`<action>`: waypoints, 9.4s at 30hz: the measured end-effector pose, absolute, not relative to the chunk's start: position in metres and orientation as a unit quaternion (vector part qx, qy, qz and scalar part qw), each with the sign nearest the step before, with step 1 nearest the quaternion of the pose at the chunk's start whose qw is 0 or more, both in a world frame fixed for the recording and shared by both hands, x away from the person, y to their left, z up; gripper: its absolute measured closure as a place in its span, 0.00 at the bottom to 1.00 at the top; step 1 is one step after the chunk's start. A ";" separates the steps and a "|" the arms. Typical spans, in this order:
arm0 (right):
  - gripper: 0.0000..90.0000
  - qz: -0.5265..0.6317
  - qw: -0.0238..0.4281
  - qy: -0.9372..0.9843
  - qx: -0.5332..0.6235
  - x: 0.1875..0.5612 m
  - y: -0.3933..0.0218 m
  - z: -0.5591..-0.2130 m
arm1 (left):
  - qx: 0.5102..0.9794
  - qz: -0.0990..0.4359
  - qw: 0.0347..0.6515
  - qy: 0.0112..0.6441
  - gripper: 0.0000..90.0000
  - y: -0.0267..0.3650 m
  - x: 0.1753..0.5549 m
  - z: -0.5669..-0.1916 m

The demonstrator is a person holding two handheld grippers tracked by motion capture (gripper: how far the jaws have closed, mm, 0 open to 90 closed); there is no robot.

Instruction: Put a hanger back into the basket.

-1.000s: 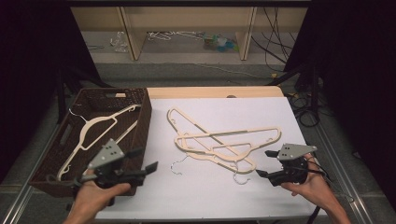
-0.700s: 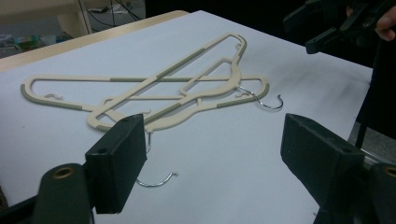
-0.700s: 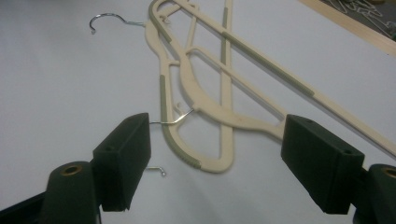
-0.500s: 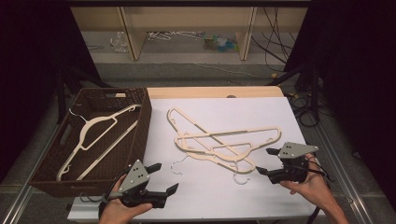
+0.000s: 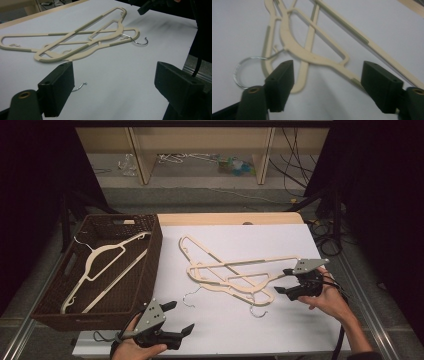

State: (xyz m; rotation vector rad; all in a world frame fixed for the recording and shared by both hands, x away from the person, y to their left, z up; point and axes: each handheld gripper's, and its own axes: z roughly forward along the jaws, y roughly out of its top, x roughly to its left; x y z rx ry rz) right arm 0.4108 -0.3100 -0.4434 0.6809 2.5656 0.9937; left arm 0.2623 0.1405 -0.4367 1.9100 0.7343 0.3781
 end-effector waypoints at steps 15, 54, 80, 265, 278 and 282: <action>0.37 0.314 0.123 0.914 0.227 0.460 -0.296 -0.466 | 0.799 0.144 0.500 0.302 0.18 0.138 0.263 -0.442; 0.89 0.230 0.012 0.972 0.037 0.421 -0.292 -0.448 | 0.812 0.133 0.486 0.293 0.19 0.135 0.270 -0.448; 0.89 0.206 -0.020 0.978 0.007 0.394 -0.269 -0.418 | 0.882 0.253 0.367 0.153 0.31 0.042 0.330 -0.488; 0.32 0.332 0.134 0.896 0.264 0.371 -0.272 -0.427 | 0.747 0.172 0.524 0.371 0.28 0.192 0.279 -0.372; 0.32 0.330 0.143 0.889 0.283 0.377 -0.264 -0.434 | 0.769 0.154 0.521 0.338 0.19 0.145 0.264 -0.414; 0.34 0.327 0.140 0.886 0.297 0.388 -0.259 -0.438 | 0.771 0.151 0.520 0.335 0.19 0.143 0.262 -0.422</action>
